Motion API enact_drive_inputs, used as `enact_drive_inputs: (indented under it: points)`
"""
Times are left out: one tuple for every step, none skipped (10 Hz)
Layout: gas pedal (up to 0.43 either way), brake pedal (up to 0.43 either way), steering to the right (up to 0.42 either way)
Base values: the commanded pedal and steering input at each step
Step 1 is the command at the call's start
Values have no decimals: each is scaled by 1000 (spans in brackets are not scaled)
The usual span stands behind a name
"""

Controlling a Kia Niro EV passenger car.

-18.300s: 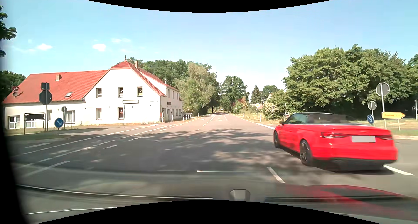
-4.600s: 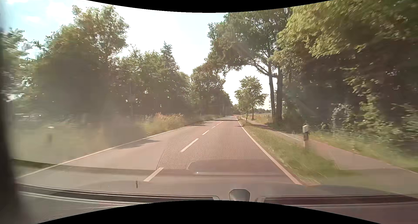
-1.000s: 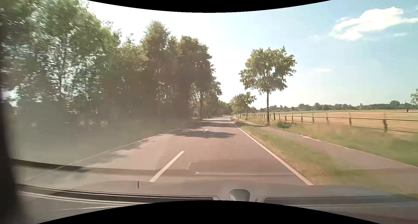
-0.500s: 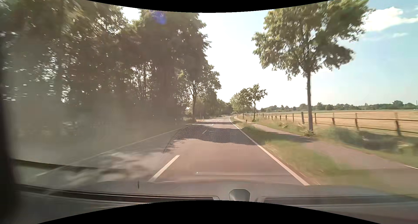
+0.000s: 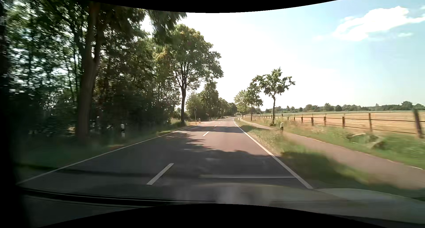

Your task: Follow the waypoints while adhering to traffic rules and regulations

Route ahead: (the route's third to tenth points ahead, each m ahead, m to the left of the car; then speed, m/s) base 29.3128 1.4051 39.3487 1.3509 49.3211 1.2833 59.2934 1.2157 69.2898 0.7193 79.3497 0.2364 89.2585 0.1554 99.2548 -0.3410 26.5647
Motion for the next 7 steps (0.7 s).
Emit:
enact_drive_inputs:
  points:
    - [469,6,3]
    - [449,6,3]
    - [429,6,3]
    - [390,6,3]
    - [378,6,3]
    - [378,6,3]
    - [378,6,3]
